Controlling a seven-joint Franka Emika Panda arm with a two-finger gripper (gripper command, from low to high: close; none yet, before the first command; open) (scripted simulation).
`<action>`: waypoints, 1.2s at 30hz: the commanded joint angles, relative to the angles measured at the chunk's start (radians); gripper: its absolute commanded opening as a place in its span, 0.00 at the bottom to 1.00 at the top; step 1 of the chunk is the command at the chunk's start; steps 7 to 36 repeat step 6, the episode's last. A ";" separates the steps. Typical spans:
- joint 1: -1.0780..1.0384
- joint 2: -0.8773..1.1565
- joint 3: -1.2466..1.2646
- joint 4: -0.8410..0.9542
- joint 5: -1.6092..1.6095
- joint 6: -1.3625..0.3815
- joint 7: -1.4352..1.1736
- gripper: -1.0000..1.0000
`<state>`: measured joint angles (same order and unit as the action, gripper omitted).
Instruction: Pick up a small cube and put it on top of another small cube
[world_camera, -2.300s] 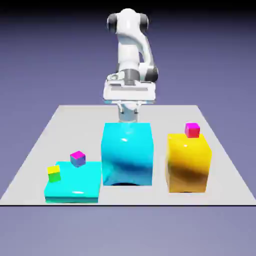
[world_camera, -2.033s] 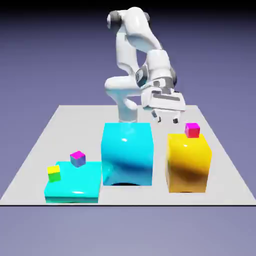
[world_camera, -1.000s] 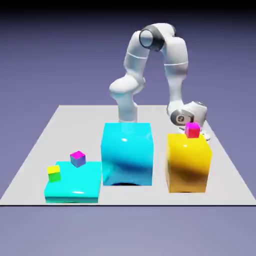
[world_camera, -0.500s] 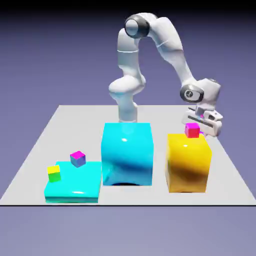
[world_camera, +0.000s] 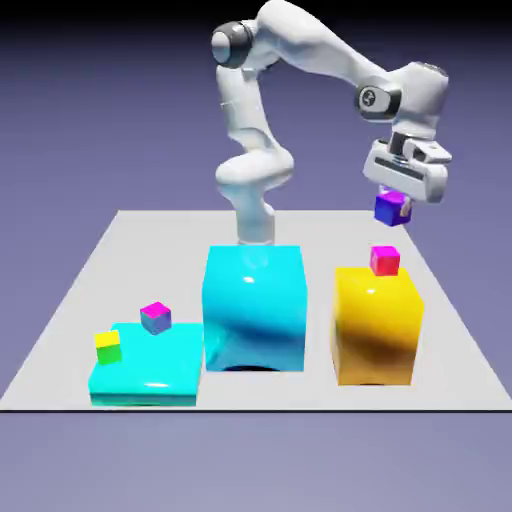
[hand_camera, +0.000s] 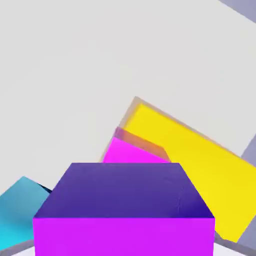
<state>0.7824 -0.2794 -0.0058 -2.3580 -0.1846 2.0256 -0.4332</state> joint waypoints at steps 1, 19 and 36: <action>-0.003 0.014 -0.003 -0.029 -0.006 0.045 0.004 0.00; -0.004 0.018 -0.004 -0.038 -0.008 0.057 0.005 1.00; -0.004 0.018 -0.004 -0.038 -0.008 0.057 0.005 1.00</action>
